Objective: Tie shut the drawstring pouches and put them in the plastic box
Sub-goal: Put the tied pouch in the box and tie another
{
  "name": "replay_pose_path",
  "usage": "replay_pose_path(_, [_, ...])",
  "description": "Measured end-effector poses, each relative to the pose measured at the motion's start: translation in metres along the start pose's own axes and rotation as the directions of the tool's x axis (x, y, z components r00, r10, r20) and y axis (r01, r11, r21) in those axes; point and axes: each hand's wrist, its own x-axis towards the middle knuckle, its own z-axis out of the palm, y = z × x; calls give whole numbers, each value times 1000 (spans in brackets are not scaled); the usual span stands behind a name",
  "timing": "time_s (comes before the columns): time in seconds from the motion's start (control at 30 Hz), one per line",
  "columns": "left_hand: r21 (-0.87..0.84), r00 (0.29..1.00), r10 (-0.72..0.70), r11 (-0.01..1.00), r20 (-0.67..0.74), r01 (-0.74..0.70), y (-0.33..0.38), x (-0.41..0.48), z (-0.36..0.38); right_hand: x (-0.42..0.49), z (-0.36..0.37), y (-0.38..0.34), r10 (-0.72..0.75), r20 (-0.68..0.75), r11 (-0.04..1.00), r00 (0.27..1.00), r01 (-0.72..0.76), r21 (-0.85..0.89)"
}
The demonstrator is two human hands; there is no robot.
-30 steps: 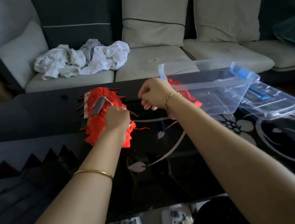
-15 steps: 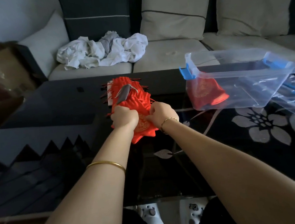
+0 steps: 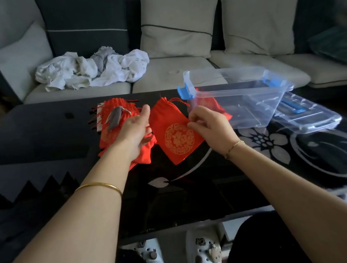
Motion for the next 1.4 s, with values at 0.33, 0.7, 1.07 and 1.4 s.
replay_pose_path(0.33, [156,958,122,974,260,-167,1,-14,46,-16,-20,29,391,52,888,919,-391,240])
replay_pose_path(0.7, [305,931,228,899,286,-314,6,-14,44,-16,-37,30,353,-23,900,936,-332,281])
replay_pose_path(1.07, [680,903,368,604,223,-415,19,-17,37,-11,-40,36,510,-179,810,841,-400,429])
replay_pose_path(1.4, [803,825,547,422,144,-421,25,-22,30,-6,-39,40,585,-256,780,770,-449,435])
